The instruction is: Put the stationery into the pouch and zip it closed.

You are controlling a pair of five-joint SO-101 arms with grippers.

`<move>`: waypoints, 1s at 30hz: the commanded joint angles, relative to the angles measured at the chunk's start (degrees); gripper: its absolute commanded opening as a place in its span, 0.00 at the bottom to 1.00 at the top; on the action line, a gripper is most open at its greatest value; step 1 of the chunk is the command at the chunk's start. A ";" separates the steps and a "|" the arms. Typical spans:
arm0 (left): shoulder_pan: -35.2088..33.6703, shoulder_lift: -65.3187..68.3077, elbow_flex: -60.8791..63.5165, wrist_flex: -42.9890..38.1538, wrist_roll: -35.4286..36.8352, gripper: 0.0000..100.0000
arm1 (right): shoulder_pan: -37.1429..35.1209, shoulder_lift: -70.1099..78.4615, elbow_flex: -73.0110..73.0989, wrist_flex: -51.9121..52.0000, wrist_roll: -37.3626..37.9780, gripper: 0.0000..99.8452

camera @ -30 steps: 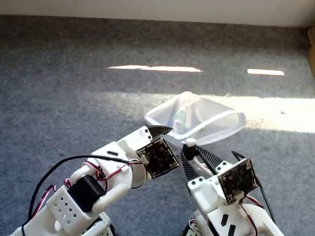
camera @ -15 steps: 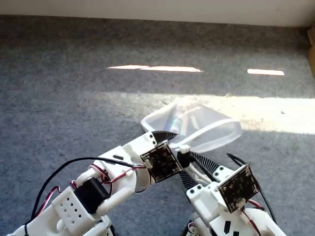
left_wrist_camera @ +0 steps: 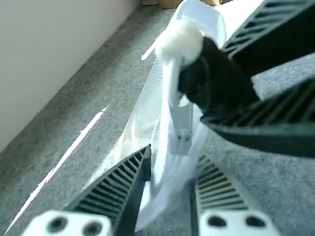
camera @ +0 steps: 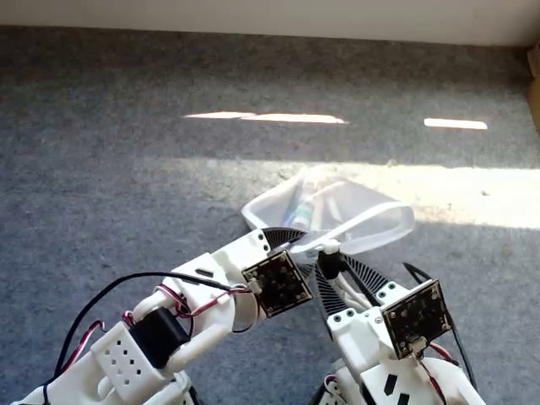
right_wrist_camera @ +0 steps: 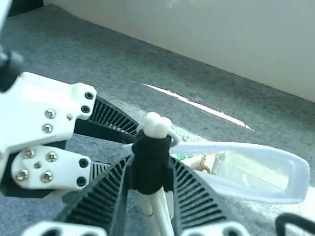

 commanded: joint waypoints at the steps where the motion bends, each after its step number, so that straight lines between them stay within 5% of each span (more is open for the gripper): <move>1: 0.66 -0.40 0.75 -2.99 0.70 0.12 | 0.75 -0.04 -3.30 -1.71 0.00 0.01; 8: 0.57 -0.40 3.47 -7.21 0.70 0.11 | 0.84 -0.04 -3.30 -1.71 0.00 0.01; 14: 0.22 -0.48 3.30 -7.21 0.70 0.01 | 1.36 -0.04 -3.03 -2.59 0.00 0.01; 30: -4.62 -0.48 -1.98 1.05 -4.84 0.01 | 25.19 0.04 11.30 -21.85 -0.79 0.01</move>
